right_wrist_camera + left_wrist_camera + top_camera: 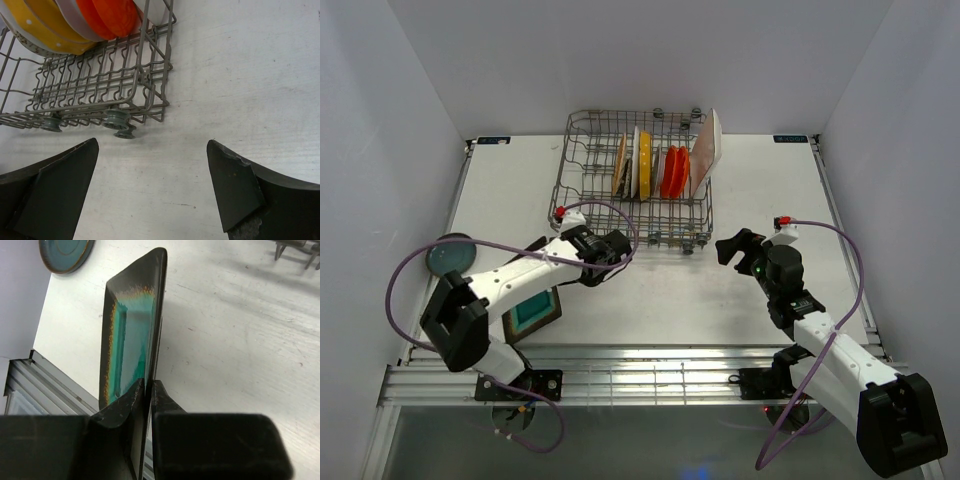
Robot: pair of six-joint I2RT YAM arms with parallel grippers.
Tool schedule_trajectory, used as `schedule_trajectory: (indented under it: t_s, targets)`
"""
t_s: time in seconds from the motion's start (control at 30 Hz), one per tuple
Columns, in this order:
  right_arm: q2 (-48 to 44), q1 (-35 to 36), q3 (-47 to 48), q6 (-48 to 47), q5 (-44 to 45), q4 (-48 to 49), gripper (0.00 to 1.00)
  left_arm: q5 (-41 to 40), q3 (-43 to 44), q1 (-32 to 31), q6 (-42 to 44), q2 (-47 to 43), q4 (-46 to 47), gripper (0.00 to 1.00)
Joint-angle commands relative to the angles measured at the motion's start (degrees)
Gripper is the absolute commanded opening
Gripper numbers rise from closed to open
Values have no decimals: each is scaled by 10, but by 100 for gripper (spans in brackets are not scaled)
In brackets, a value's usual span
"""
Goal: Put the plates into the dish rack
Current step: Pick up the plate from the corner of the board, then insert the plate into the dish rack.
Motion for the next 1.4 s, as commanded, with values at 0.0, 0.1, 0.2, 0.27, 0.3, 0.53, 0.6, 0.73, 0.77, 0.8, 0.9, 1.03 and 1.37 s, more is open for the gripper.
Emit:
schedule_trajectory:
  t_s: [0.0, 0.1, 0.2, 0.27, 0.3, 0.53, 0.6, 0.73, 0.77, 0.8, 0.9, 1.03, 1.37]
  targets:
    - [-1, -1, 13, -7, 6, 28, 94, -34, 36, -3, 21, -76, -31, 0]
    - [1, -1, 13, -9, 4, 28, 94, -24, 44, -3, 38, -109, -32, 0]
    - [0, -1, 13, -9, 5, 28, 94, -18, 44, -3, 54, -138, -32, 0]
    - [-2, -1, 13, -9, 5, 28, 94, -15, 44, -3, 55, -160, -31, 0]
    - [-1, -1, 13, -9, 6, 28, 94, -14, 43, -3, 56, -167, -31, 0]
    - [-2, -1, 13, -9, 5, 28, 94, 1, 51, -3, 63, -221, -31, 0]
    - [-2, -1, 13, -9, 4, 28, 94, 1, 50, -3, 62, -241, -29, 0]
    - [-3, -1, 13, -9, 4, 28, 94, 10, 35, -3, 55, -286, -9, 0]
    - [-3, -1, 13, -9, 4, 28, 94, 17, 30, -2, 62, -298, 1, 0]
    - [-3, -1, 13, -9, 5, 28, 94, 22, 23, -2, 67, -307, 11, 0]
    - [-2, -1, 13, -10, 4, 28, 94, 41, 7, -3, 88, -350, 54, 0]
    - [-2, -1, 13, -10, 3, 28, 94, 71, -18, -3, 125, -401, 126, 0]
    - [-3, -1, 13, -10, 2, 28, 94, 83, 30, -2, 174, -397, 166, 0]
